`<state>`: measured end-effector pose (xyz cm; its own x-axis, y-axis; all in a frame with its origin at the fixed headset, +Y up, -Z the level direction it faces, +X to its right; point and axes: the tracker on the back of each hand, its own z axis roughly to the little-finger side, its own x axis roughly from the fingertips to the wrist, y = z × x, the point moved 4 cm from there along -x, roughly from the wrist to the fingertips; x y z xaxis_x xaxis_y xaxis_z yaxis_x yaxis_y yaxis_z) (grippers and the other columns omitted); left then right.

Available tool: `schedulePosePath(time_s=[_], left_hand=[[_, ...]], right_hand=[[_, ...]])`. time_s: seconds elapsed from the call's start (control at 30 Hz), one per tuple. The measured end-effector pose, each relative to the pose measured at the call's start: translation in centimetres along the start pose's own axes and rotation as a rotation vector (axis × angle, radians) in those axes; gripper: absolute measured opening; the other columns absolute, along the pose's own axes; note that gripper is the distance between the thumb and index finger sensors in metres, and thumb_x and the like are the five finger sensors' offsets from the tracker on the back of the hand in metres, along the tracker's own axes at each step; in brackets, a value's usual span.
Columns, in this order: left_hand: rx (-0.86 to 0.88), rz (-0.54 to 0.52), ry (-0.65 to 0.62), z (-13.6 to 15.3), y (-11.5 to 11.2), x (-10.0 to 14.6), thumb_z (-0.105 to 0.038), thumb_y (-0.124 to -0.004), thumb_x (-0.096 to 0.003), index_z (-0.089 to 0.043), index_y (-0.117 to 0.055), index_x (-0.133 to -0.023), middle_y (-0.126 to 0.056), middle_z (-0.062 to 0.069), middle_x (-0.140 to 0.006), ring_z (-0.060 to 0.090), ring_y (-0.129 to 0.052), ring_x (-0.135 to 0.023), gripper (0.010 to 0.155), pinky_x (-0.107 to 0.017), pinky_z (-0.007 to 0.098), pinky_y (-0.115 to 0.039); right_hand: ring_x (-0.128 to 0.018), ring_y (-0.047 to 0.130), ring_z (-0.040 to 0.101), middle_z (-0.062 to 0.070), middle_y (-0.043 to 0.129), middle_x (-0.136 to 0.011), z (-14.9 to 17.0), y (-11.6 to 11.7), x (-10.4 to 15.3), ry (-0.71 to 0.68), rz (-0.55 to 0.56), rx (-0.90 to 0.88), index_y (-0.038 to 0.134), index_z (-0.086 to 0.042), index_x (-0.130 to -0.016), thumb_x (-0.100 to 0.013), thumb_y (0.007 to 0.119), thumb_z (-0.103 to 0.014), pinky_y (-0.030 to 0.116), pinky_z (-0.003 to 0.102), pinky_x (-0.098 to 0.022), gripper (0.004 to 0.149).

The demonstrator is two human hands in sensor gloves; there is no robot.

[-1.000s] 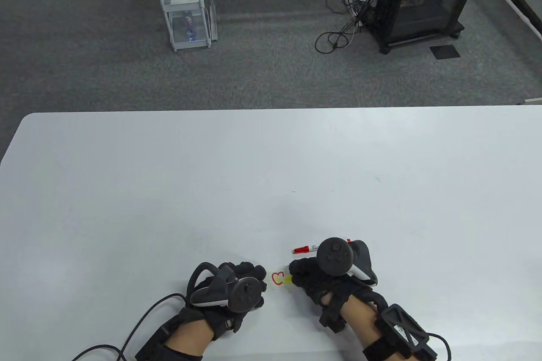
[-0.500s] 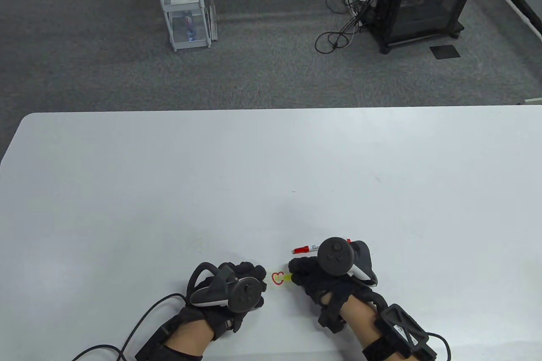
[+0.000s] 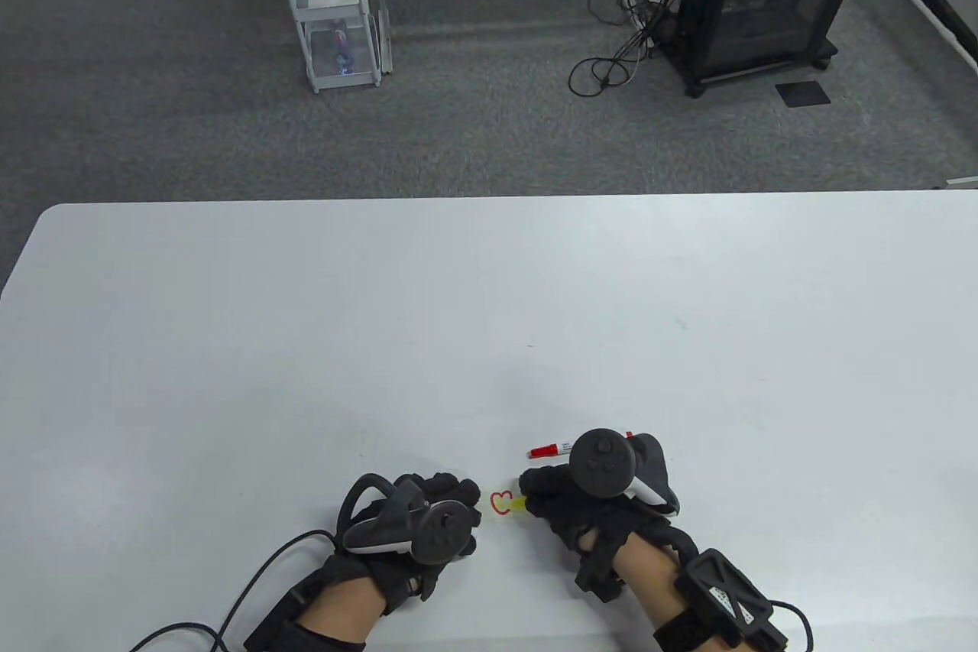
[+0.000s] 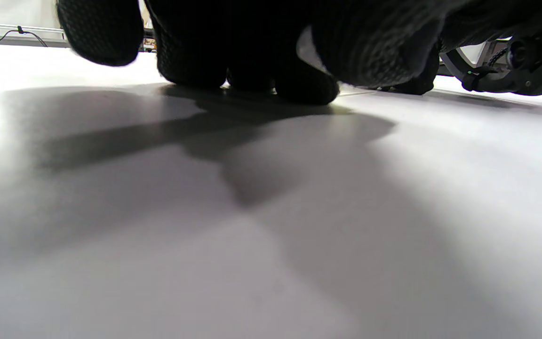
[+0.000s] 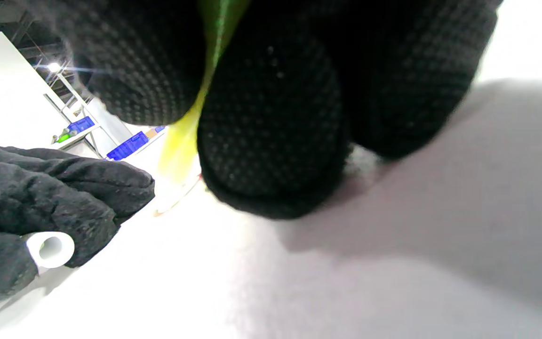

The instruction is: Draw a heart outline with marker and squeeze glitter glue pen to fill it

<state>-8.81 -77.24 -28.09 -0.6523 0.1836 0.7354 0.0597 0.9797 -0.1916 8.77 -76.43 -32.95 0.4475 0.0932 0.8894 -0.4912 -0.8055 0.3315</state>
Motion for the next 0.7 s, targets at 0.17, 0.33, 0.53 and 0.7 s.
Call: schedulePosePath(time_s=[0.17,0.33,0.53,0.7], left_hand=[[-0.001,0.0,0.0,0.0,0.03,-0.01,-0.049,-0.075,-0.05,-0.025,-0.079,-0.089,-0.072,0.0,-0.11,0.029,-0.072,-0.101,0.046,-0.069,0.056,-0.066],[-0.001,0.0,0.0,0.0,0.03,-0.03,-0.049,-0.075,-0.05,-0.025,-0.079,-0.089,-0.072,0.0,-0.111,0.029,-0.072,-0.101,0.046,-0.069,0.056,-0.066],[-0.001,0.0,0.0,-0.01,0.03,-0.03,-0.049,-0.075,-0.05,-0.025,-0.079,-0.089,-0.072,0.0,-0.111,0.029,-0.072,-0.101,0.046,-0.069,0.056,-0.066],[-0.001,0.0,0.0,-0.01,0.03,-0.03,-0.049,-0.075,-0.0499,-0.025,-0.079,-0.089,-0.072,0.0,-0.11,0.029,-0.073,-0.101,0.046,-0.069,0.056,-0.066]], right_hand=[[-0.033,0.11,0.014,0.011,0.104,-0.06,0.1,-0.1,0.01,0.004,0.007,0.01,0.09,-0.01,-0.081,-0.042,0.086,-0.031,0.096,0.039,-0.031,0.045],[-0.032,0.111,0.014,0.012,0.104,-0.06,0.2,-0.15,0.09,0.004,0.024,-0.002,0.089,-0.009,-0.082,-0.042,0.085,-0.031,0.096,0.038,-0.03,0.045],[-0.033,0.111,0.014,0.011,0.104,-0.06,-0.01,-0.11,0.02,-0.005,-0.004,0.015,0.091,-0.01,-0.081,-0.041,0.086,-0.031,0.097,0.039,-0.032,0.045],[-0.032,0.111,0.014,0.012,0.104,-0.06,0.37,-0.19,0.0,0.006,0.023,-0.012,0.089,-0.009,-0.082,-0.042,0.086,-0.031,0.097,0.038,-0.03,0.046]])
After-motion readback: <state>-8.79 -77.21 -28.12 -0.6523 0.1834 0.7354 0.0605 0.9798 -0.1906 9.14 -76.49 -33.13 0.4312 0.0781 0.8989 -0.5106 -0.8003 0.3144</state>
